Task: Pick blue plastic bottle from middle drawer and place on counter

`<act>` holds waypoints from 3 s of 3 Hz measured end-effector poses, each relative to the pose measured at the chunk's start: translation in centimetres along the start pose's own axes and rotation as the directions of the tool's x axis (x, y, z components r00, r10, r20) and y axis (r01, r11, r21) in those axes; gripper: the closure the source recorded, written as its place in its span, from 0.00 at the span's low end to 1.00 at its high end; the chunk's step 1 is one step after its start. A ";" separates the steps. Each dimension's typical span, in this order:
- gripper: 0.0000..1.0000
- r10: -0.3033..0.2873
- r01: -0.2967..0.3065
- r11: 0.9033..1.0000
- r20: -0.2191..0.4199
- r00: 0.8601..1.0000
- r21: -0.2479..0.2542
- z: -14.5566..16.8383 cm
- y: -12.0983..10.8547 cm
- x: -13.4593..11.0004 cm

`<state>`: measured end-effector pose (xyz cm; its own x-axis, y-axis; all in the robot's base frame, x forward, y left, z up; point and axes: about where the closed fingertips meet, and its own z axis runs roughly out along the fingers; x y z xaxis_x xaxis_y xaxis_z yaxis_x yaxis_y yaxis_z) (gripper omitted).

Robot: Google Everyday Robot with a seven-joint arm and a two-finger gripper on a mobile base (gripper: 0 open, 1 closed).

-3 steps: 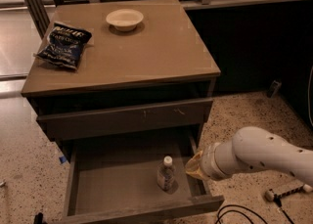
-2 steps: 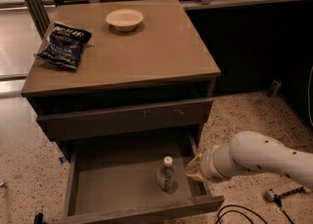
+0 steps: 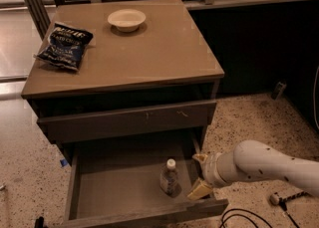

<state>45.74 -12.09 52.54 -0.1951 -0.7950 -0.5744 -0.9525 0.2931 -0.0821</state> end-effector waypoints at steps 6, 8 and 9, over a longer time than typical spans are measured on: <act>0.21 0.006 0.033 0.993 0.322 0.947 -0.117 9.6 -2.2 -2.2; 0.39 0.010 0.046 0.987 0.341 0.940 -0.157 11.2 -1.3 -2.9; 0.62 0.010 0.046 0.987 0.341 0.940 -0.157 11.2 -1.3 -2.9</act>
Offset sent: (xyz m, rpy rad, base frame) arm 0.0372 0.0143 -0.0527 0.1765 -0.0261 0.0275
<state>50.12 -4.22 45.14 -0.1137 -0.5633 -0.8184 -0.9854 0.1691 0.0205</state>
